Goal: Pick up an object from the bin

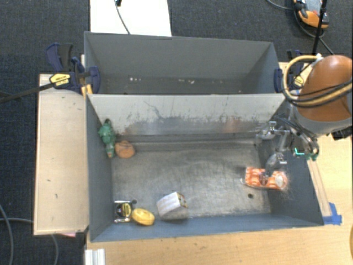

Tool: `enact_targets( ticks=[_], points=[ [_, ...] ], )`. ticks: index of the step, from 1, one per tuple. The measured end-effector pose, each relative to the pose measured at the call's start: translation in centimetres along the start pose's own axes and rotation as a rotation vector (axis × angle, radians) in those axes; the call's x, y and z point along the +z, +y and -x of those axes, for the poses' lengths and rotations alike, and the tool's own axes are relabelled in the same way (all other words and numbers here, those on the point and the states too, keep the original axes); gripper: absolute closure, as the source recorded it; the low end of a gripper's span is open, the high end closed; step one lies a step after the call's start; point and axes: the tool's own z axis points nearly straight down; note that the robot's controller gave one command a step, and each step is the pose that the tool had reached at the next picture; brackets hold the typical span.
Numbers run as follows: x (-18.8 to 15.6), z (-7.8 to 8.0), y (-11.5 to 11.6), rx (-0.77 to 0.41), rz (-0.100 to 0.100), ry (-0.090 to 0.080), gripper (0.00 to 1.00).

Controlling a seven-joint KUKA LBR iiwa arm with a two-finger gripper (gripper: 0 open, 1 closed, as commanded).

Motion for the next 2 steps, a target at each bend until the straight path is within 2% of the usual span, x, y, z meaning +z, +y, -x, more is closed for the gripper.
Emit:
enact_targets(
  ticks=[1, 2],
  points=[
    [-0.5, 0.2, 0.0, -0.004, -0.001, -0.008, 0.0],
    [1.5, -3.6, -1.5, -0.008, -0.002, -0.008, 0.0]
  ],
)
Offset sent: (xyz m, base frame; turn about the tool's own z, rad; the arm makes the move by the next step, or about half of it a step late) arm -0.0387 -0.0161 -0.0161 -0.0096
